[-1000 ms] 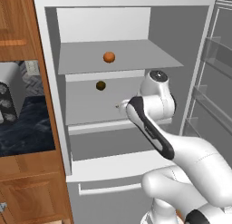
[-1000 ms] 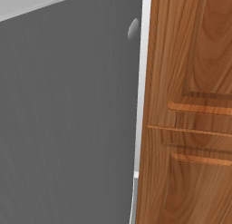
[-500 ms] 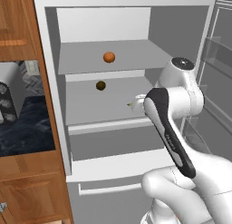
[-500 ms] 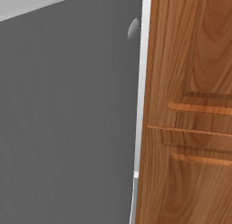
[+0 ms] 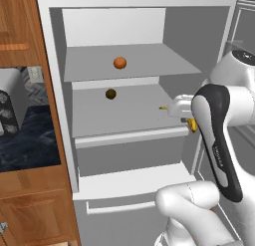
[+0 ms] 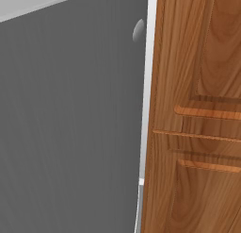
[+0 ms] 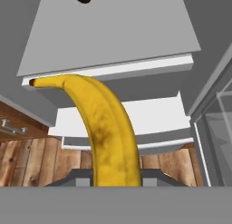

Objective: Pick up the banana and tangerine from the fridge and place one fruit on each plate on the dining counter.

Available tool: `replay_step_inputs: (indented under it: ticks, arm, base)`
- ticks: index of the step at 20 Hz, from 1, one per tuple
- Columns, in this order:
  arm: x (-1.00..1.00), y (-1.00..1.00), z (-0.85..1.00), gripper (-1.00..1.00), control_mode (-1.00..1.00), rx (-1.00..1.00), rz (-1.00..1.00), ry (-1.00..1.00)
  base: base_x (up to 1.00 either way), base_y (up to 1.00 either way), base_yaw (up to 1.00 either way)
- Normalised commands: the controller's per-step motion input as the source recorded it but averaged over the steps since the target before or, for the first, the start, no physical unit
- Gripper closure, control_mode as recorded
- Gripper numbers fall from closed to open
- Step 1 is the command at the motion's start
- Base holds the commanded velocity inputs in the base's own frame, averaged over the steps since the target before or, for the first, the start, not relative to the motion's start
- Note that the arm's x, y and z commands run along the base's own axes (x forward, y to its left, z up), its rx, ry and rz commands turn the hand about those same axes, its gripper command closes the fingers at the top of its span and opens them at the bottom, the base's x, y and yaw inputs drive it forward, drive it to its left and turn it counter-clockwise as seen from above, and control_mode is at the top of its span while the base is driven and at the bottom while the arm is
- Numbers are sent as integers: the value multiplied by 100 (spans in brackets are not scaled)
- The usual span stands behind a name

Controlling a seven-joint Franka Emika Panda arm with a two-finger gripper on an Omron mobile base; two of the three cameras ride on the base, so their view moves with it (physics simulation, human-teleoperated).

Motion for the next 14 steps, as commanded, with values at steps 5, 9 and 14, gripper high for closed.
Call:
replay_step_inputs:
  ticks: [5, 9, 14]
  arm:
    - [-1, -2, -4, 100, -100, -1, 0, 0]
    - [0, 0, 0, 100, -100, 0, 0, 0]
    - [0, 0, 0, 100, -100, 0, 0, 0]
  base:
    - [0, 0, 0]
    - [0, 0, 0]
    - [0, 0, 0]
